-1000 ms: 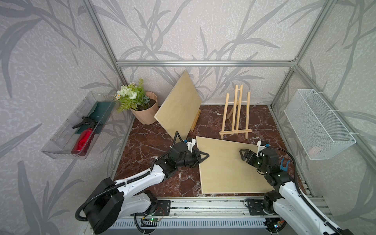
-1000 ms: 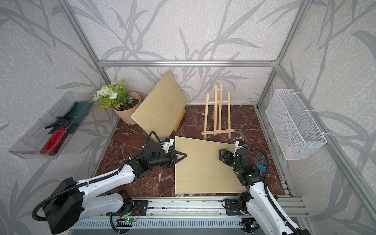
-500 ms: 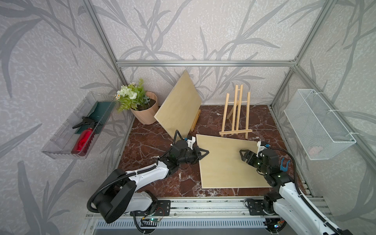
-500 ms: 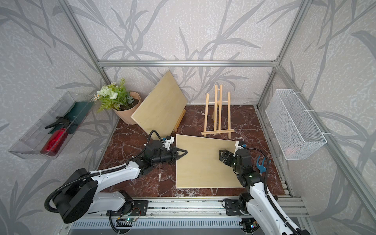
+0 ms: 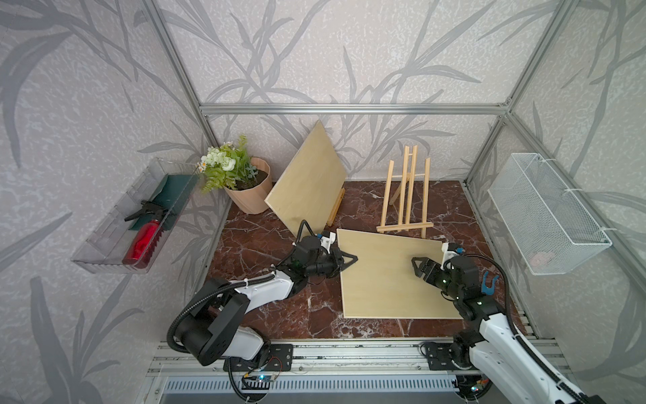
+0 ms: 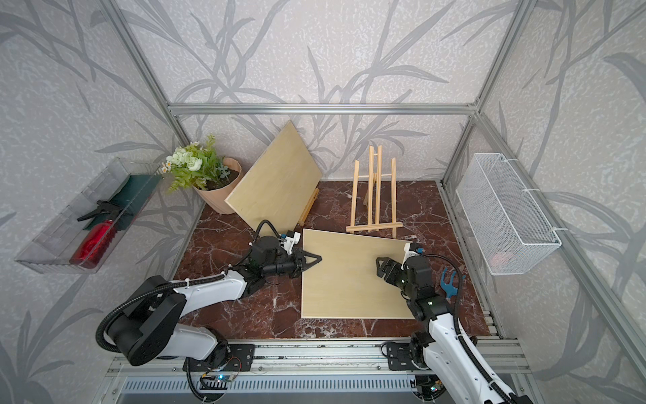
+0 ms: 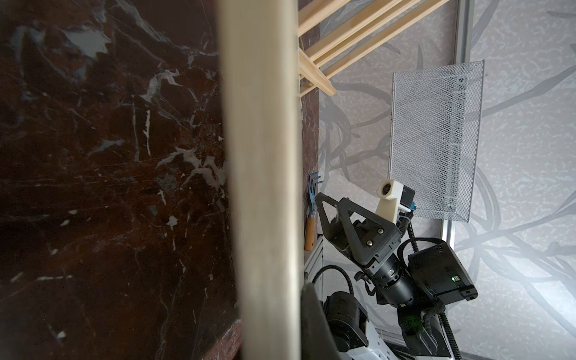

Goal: Disassemble the easel
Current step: Place the drawing board at the center of the board.

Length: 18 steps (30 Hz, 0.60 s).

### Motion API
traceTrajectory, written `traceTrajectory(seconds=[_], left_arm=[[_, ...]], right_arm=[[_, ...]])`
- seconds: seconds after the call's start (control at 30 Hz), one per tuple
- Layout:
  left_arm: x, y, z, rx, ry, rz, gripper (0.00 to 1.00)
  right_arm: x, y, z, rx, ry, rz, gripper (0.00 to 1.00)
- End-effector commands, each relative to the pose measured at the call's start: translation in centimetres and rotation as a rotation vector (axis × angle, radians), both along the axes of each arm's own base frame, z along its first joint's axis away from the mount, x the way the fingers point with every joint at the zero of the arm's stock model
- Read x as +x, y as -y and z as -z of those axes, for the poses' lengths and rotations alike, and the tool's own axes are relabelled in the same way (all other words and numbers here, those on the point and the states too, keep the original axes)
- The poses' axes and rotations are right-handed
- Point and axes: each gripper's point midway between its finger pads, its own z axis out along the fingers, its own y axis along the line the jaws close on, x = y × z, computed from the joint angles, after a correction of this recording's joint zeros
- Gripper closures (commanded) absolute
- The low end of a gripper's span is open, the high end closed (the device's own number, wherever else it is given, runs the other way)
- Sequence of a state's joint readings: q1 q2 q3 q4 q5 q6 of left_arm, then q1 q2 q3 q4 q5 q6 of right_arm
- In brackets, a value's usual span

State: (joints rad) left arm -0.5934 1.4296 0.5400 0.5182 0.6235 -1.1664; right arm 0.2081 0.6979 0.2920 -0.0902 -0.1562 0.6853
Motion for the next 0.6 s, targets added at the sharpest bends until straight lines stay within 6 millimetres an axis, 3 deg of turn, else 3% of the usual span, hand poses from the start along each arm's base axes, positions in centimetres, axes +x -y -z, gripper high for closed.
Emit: traceTrajectory(seconds=[0.0,0.3,0.57], left_arm=[[-1.63,-3.08,7.39,0.294,-0.048,0.010,1.00],[-1.48,-3.57,7.42,0.362,-0.056,0.014,1.00],[-1.45,-3.98,6.89,0.387,-0.046,0.010,0.81]], right_arm=[[0.13,0.28,-0.17,-0.012,0.023,0.006,0.14],[0.10,0.29,-0.16,-0.011,0.024,0.006,0.14],[0.07,0.24,0.01,-0.010,0.018,0.004,0.14]])
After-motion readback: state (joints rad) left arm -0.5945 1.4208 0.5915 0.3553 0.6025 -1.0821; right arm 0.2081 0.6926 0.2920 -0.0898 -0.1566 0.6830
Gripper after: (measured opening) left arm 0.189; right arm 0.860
